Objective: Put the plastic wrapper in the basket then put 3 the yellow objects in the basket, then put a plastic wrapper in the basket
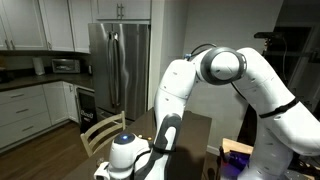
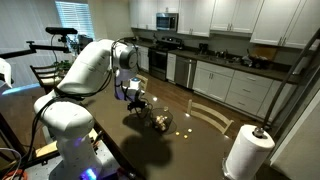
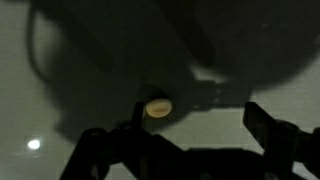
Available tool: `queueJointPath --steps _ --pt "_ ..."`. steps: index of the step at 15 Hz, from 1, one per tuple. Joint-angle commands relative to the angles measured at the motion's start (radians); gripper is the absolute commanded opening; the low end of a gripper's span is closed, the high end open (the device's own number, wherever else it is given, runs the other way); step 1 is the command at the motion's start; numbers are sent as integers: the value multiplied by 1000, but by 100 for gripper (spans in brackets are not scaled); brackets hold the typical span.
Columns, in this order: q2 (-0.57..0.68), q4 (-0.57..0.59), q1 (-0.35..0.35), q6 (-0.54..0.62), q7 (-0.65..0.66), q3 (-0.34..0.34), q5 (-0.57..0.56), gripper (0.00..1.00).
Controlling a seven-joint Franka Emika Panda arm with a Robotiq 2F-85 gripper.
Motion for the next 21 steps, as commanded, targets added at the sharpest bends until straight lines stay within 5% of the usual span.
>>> queueJointPath --steps 1,5,6,11,13,14,15,16,21 --pt "35 24 9 21 3 -2 -16 100" --pt "67 45 44 50 11 -21 -29 100" --pt "74 52 52 53 12 -26 -30 75" --pt "84 70 97 72 24 -57 -34 46" --pt "83 68 110 87 31 -67 -34 80" --pt "83 67 115 92 33 -70 -33 80" --pt "80 65 119 95 33 -74 -34 47" --pt "81 65 122 99 32 -79 -35 34" --pt "79 60 141 120 38 -89 -35 6"
